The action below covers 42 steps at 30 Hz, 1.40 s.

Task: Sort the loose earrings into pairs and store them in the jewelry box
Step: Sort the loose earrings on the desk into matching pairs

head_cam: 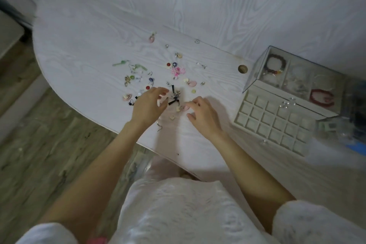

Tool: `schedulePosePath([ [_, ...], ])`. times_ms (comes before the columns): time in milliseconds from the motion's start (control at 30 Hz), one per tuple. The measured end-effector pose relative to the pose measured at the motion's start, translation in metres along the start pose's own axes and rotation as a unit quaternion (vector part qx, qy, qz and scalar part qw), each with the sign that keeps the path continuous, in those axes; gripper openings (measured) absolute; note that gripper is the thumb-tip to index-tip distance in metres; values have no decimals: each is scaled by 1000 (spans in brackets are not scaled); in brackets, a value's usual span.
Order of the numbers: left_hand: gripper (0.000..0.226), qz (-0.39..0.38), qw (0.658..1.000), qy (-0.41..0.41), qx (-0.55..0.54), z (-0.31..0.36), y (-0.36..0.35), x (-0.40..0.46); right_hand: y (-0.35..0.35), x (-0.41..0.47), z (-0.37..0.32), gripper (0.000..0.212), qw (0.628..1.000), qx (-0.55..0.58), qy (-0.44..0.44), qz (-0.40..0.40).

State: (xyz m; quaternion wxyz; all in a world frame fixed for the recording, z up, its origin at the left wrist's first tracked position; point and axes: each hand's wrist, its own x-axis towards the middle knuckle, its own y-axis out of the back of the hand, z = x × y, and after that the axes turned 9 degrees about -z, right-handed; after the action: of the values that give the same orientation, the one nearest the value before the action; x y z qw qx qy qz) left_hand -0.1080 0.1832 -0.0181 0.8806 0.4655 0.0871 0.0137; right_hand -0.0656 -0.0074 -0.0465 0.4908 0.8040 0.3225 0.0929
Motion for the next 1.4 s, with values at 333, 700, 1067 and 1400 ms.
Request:
schedulePosePath([
  [333, 42, -130, 983, -40, 120, 17, -40, 106, -15, 8, 8, 10, 996, -23, -83, 34],
  [700, 26, -132, 986, -56, 83, 15, -50, 122, -19, 2, 15, 11, 989, 19, -139, 52],
  [1067, 10, -48, 990, -116, -68, 42, -70, 15, -14, -30, 31, 20, 970, 49, -231, 65],
  [1400, 42, -121, 988, -20, -93, 69, -105, -6, -13, -57, 37, 38, 974, 125, -177, 61],
])
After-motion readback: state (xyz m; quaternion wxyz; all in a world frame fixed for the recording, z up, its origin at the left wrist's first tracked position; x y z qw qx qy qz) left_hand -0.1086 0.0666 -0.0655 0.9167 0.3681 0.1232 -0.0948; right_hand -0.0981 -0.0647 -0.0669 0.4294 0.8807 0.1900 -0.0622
